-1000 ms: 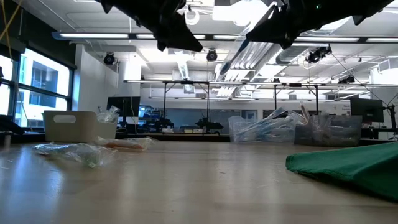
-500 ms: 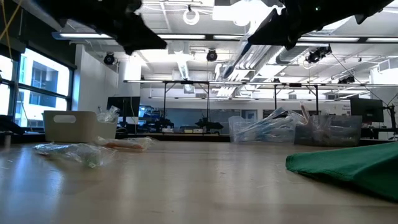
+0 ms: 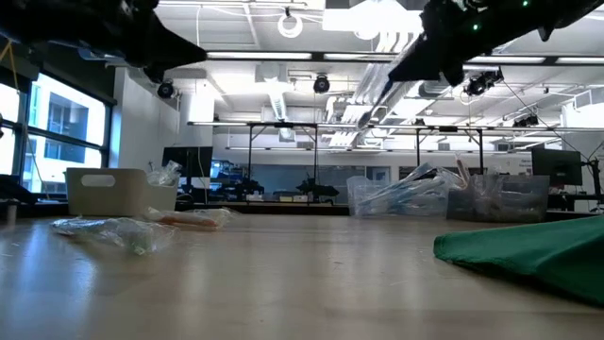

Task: Pick & Place Toothbrushes
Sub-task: Put the blue toothbrush into the transparent bin

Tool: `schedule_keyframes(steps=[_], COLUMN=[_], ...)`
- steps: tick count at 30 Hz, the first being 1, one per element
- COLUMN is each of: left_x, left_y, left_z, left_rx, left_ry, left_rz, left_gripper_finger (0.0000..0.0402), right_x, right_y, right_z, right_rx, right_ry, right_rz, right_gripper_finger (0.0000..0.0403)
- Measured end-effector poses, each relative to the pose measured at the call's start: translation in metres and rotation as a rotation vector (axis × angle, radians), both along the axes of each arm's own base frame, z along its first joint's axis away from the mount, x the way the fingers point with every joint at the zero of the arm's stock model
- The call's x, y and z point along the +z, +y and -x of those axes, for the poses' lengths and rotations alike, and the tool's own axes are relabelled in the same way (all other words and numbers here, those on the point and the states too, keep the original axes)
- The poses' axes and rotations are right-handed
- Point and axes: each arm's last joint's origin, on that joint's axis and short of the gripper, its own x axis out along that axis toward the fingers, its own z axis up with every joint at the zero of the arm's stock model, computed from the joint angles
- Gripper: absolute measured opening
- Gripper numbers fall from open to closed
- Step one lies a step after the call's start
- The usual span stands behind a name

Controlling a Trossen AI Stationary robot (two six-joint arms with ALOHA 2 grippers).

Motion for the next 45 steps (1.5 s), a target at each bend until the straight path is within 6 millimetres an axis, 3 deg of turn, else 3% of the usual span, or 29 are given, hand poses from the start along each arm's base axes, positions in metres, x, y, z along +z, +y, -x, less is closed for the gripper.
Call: schedule_keyframes(steps=[8, 14, 20, 28, 39, 45], left_x=[-0.004, -0.004, -0.004, -0.004, -0.005, -0.005], left_y=[-0.001, -0.001, -0.001, -0.001, -0.001, -0.001], left_z=[0.003, 0.003, 0.003, 0.003, 0.003, 0.003], left_rx=[-0.023, -0.023, -0.022, -0.022, -0.021, -0.021], left_ry=[0.021, 0.021, 0.020, 0.023, 0.033, 0.033], left_rz=[0.003, 0.003, 0.003, 0.004, 0.008, 0.008], left_gripper_finger=[0.0022, 0.0022, 0.0022, 0.0022, 0.0022, 0.0022], right_x=[-0.012, -0.033, -0.058, -0.077, -0.084, -0.079], right_y=[-0.039, -0.068, -0.092, -0.110, -0.112, -0.112], right_z=[0.002, 0.000, -0.008, -0.014, -0.005, -0.003], right_rx=[-0.202, -0.333, -0.370, -0.360, -0.494, -0.512], right_ry=[-0.032, 0.006, 0.032, 0.004, 0.090, 0.146], right_rz=[-0.128, -0.207, -0.282, -0.361, -0.349, -0.251], right_gripper_finger=[0.0017, 0.0017, 0.0017, 0.0019, 0.0164, 0.0204])
